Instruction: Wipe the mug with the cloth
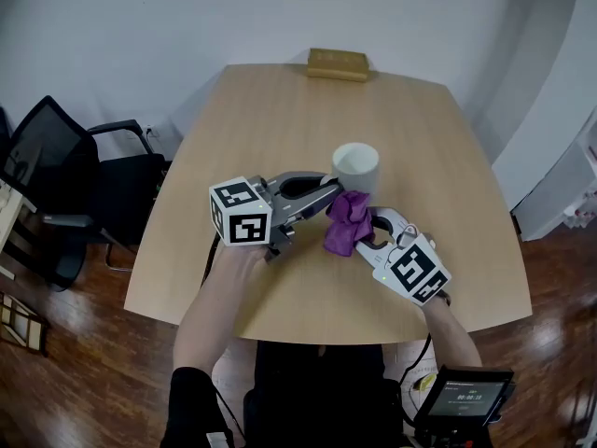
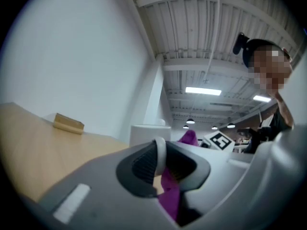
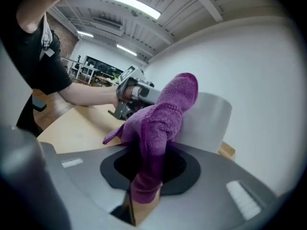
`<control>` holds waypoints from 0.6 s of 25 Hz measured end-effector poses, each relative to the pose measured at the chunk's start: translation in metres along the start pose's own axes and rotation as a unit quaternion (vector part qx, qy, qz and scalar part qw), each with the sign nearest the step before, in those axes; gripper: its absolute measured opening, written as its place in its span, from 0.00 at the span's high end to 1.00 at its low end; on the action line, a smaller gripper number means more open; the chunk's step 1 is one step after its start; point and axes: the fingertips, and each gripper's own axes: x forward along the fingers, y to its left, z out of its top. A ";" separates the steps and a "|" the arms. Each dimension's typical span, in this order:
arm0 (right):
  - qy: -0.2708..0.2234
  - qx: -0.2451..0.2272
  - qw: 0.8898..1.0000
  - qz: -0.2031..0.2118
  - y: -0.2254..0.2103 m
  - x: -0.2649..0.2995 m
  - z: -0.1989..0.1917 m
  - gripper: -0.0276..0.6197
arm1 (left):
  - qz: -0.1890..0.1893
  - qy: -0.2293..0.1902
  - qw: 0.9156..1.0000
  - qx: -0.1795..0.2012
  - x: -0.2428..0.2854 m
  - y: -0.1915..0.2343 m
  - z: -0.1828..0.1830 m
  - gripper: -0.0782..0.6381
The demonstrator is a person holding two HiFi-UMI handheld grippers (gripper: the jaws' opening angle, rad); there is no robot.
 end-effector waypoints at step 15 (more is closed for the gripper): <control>-0.096 -0.054 0.988 -0.112 -0.050 -0.039 0.083 0.83 | -0.010 -0.002 1.000 -0.017 -0.001 -0.007 0.002 0.80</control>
